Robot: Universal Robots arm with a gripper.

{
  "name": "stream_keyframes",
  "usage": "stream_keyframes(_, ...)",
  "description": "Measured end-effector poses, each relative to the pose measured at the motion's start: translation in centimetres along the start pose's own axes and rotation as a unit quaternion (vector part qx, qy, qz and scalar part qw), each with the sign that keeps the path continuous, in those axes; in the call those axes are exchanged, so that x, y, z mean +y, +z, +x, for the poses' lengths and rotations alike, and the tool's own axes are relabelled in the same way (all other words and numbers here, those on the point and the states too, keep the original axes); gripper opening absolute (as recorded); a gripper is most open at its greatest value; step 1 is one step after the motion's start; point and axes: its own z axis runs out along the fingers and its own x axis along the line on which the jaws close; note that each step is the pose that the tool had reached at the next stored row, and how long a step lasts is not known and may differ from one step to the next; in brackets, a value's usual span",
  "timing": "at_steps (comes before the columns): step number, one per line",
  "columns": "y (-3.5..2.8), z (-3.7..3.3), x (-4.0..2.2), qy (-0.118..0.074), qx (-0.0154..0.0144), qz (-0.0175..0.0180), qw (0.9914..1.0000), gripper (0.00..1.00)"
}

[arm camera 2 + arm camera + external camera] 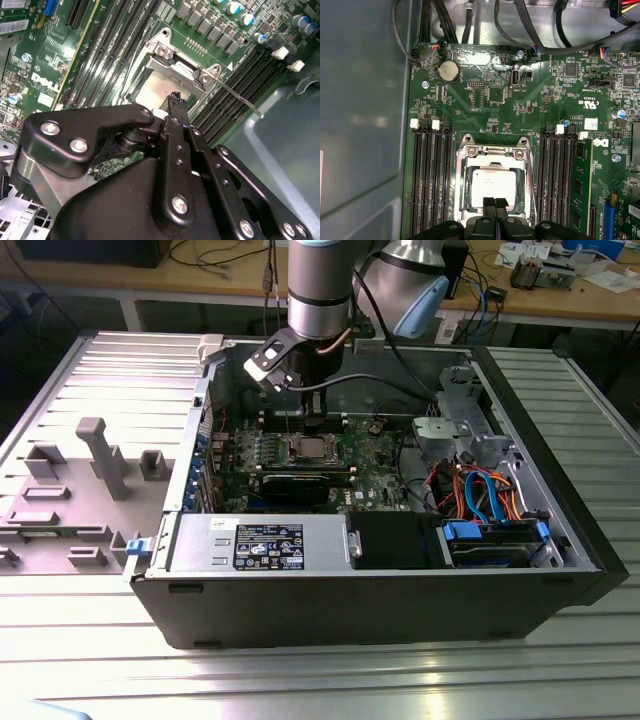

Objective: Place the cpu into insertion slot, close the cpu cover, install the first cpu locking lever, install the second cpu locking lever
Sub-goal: 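Close the cpu cover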

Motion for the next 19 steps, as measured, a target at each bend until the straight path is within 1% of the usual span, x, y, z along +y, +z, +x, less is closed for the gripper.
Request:
stream_keyframes(13, 0.0, 0.0, -0.04, 0.0, 0.0, 0.0, 1.0, 0.11)
stream_keyframes(15, 0.02, 0.01, -0.27, 0.0, 0.0, 0.0, 1.0, 0.11)
stream_keyframes(16, 0.04, 0.04, -0.8, 0.0, -0.0001, 0.0, 1.0, 0.11)
stream_keyframes(17, 0.07, 0.07, -1.15, 0.0, 0.0, 0.0, 1.0, 0.11)
stream_keyframes(19, 0.12, 0.07, -1.23, 0.0, 0.0, 0.0, 1.0, 0.11)
